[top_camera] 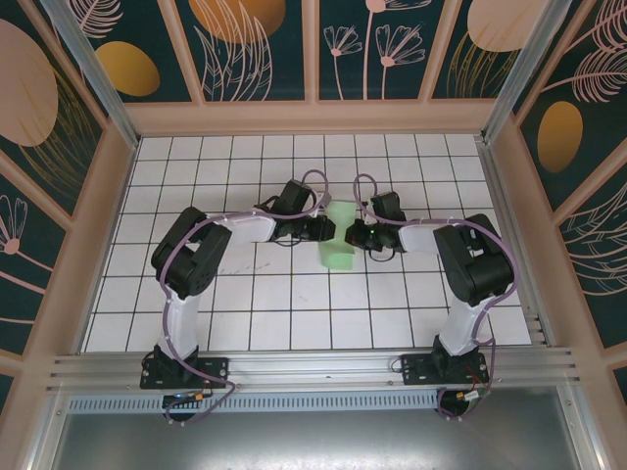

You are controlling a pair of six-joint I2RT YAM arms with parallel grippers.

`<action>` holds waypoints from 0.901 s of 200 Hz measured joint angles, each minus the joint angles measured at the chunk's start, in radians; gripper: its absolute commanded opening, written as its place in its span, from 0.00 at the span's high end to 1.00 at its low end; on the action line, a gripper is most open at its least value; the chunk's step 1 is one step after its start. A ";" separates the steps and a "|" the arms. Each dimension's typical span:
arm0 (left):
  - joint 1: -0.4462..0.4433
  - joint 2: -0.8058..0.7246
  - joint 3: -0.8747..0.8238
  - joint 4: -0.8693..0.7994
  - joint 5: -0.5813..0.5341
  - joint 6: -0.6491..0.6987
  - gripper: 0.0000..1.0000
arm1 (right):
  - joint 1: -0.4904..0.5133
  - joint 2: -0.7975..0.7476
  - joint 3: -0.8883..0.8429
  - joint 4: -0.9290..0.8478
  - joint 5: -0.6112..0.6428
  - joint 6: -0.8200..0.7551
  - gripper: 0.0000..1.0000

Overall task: Fold a paper plane with a square sheet of paper (fold left side to right side)
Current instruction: First fold the square sheet of paper in half at the center of the table, then hold the square sheet of paper at the center of the table.

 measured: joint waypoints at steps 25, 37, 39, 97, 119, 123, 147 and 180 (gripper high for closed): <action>-0.001 0.018 0.000 0.003 0.008 0.000 0.79 | 0.000 0.000 0.001 -0.002 0.000 0.000 0.95; -0.001 0.021 0.000 0.005 0.013 0.000 0.80 | 0.000 0.001 0.002 -0.003 0.000 0.000 0.95; -0.001 0.021 0.000 0.005 0.013 0.000 0.80 | 0.000 0.001 0.002 -0.003 0.000 0.000 0.95; -0.001 0.033 -0.013 0.004 0.014 0.001 0.80 | 0.002 0.001 0.008 -0.011 0.003 0.000 0.95; -0.001 0.036 -0.014 0.004 0.014 0.005 0.80 | 0.002 0.001 0.008 -0.011 0.002 0.000 0.95; -0.001 0.036 -0.014 0.004 0.014 0.008 0.80 | 0.002 0.001 0.008 -0.011 0.002 0.000 0.95; -0.001 0.036 -0.015 0.004 0.011 0.011 0.80 | 0.001 0.000 0.010 -0.011 -0.004 0.000 0.95; -0.001 0.036 -0.017 0.005 0.006 0.012 0.80 | -0.011 -0.021 0.011 -0.041 -0.022 -0.005 0.95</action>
